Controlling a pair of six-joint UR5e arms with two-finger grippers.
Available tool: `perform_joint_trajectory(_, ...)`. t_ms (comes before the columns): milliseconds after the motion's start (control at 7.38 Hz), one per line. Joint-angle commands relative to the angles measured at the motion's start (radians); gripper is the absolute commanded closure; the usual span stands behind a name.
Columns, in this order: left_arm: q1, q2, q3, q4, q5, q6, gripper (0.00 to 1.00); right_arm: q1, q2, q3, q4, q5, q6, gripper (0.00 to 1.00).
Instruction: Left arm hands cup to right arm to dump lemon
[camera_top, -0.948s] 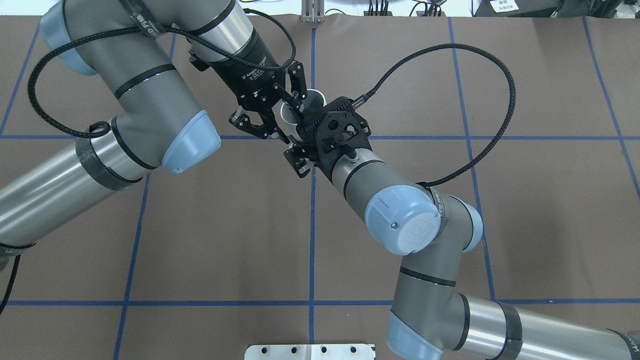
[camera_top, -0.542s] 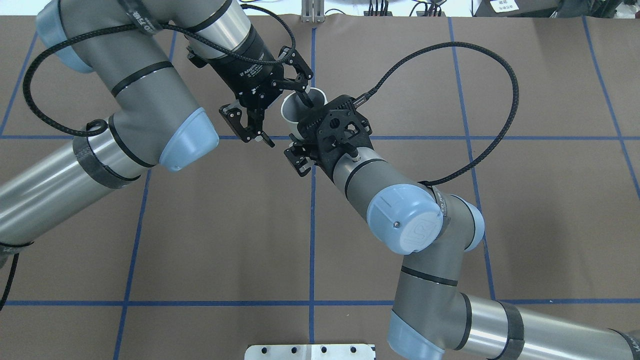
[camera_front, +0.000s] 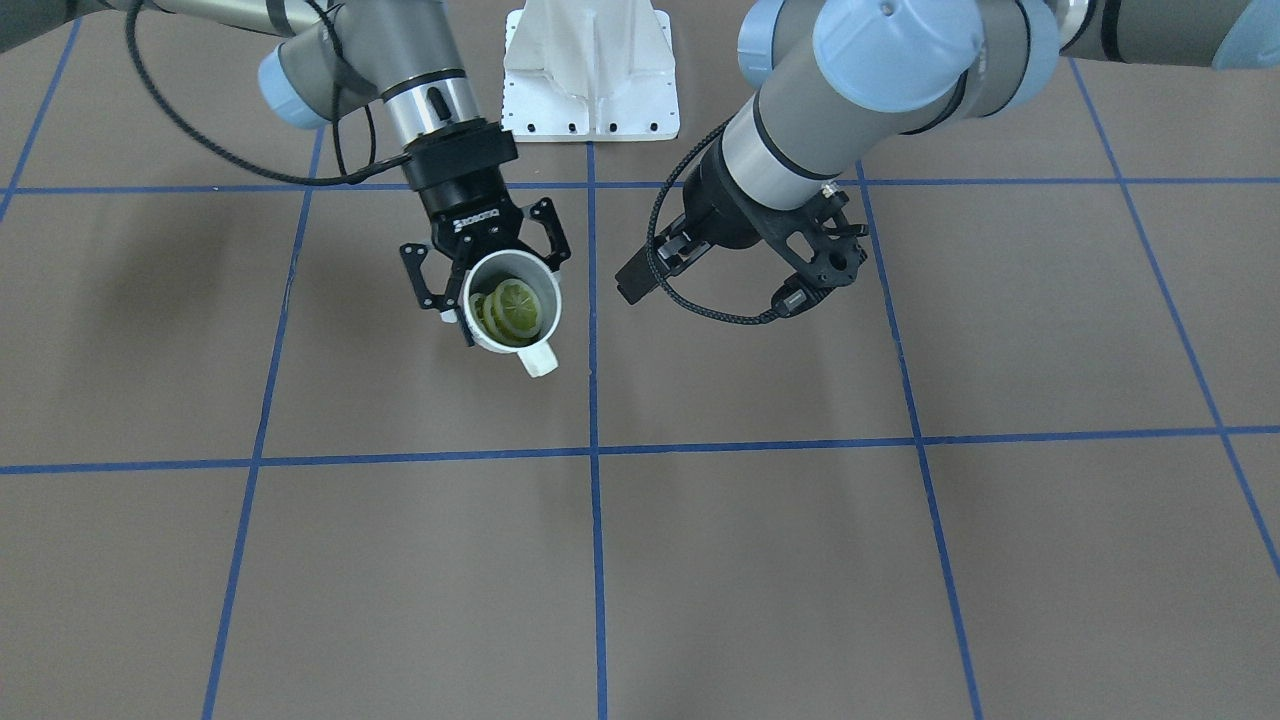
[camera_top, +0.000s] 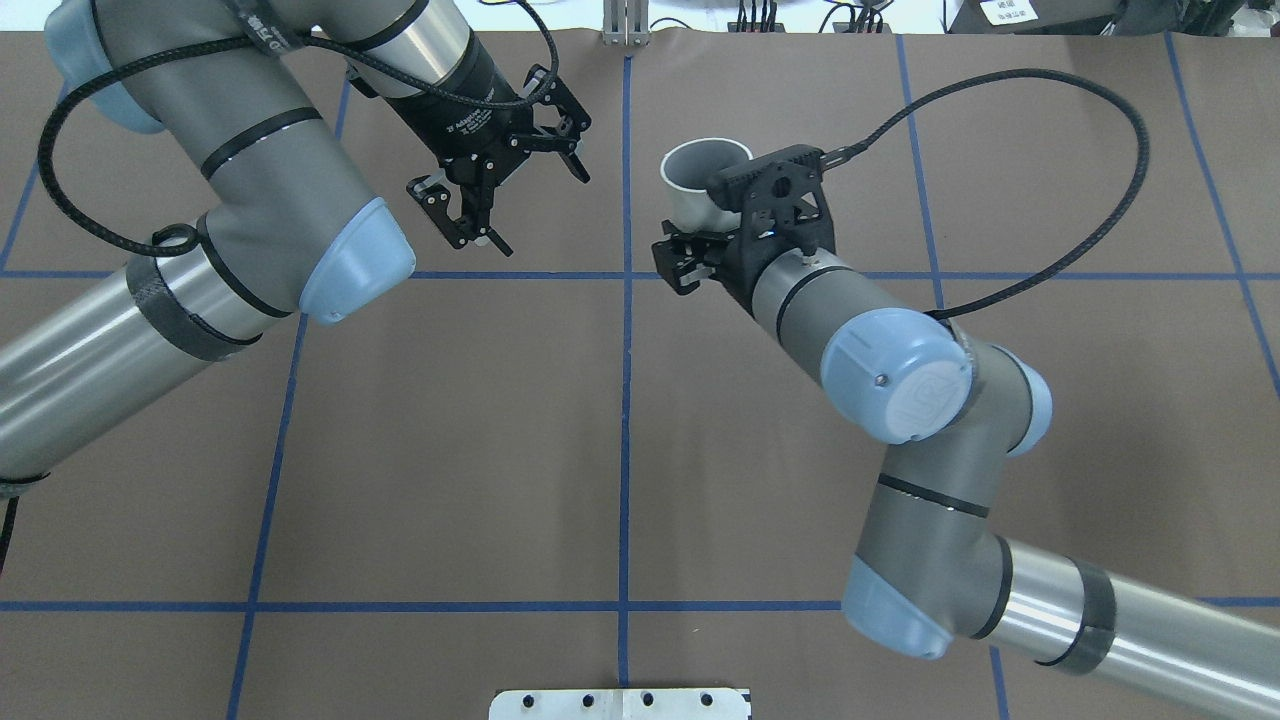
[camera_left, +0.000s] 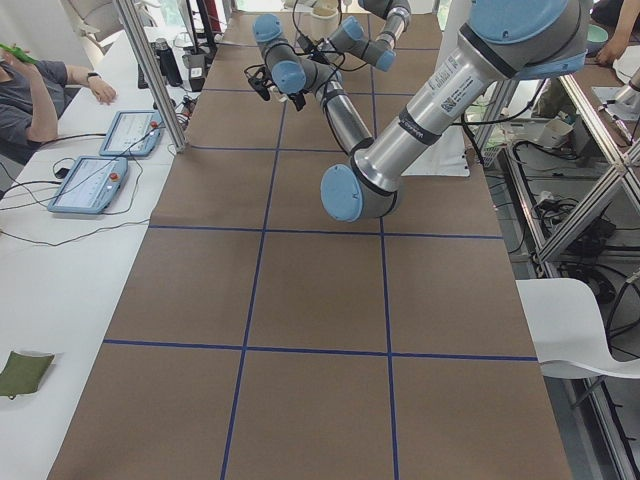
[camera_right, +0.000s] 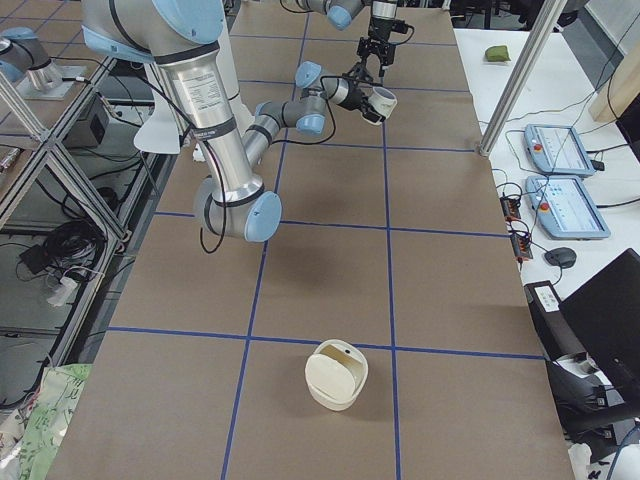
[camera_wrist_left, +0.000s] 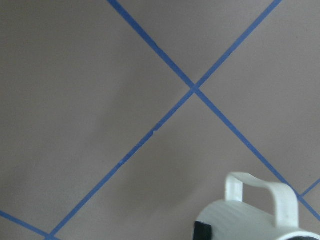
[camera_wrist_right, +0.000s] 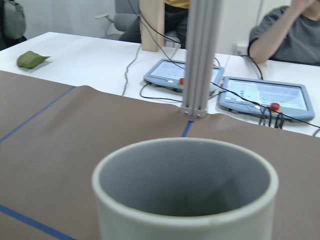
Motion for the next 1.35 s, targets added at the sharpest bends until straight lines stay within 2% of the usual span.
perform_joint_trajectory(0, -0.009, 0.018, 0.006, 0.001, 0.034, 0.057, 0.0, 0.118, -0.16, 0.075, 0.004, 0.084, 0.09, 1.0)
perform_joint_trajectory(135, -0.015, 0.03, 0.005, 0.001, 0.06, 0.088, 0.0, 0.156, -0.27, 0.154, 0.01, 0.134, 0.089, 1.0)
perform_joint_trajectory(271, -0.023, 0.035, 0.006, 0.001, 0.095, 0.155, 0.0, 0.169, -0.391, 0.207, 0.096, 0.133, 0.096, 1.0)
perform_joint_trajectory(406, -0.035, 0.07, 0.006, 0.002, 0.131, 0.248, 0.0, 0.183, -0.542, 0.203, 0.276, 0.139, 0.098, 1.0)
perform_joint_trajectory(542, -0.045, 0.104, 0.009, 0.003, 0.16, 0.357, 0.0, 0.207, -0.652, 0.196, 0.4, 0.171, 0.102, 1.0)
perform_joint_trajectory(677, -0.055, 0.125, 0.015, 0.004, 0.184, 0.424, 0.0, 0.236, -0.735, 0.195, 0.48, 0.202, 0.109, 0.99)
perform_joint_trajectory(812, -0.068, 0.127, 0.026, 0.007, 0.188, 0.456, 0.0, 0.293, -0.818, 0.192, 0.583, 0.27, 0.154, 0.99)
perform_joint_trajectory(948, -0.075, 0.125, 0.025, 0.007, 0.189, 0.459, 0.0, 0.421, -0.852, 0.137, 0.687, 0.417, 0.179, 0.99)
perform_joint_trajectory(1083, -0.075, 0.125, 0.026, 0.007, 0.191, 0.461, 0.0, 0.575, -0.863, 0.011, 0.838, 0.587, 0.196, 0.99)
perform_joint_trajectory(1219, -0.075, 0.125, 0.025, 0.007, 0.192, 0.459, 0.0, 0.689, -0.851, -0.103, 0.938, 0.693, 0.196, 0.99)
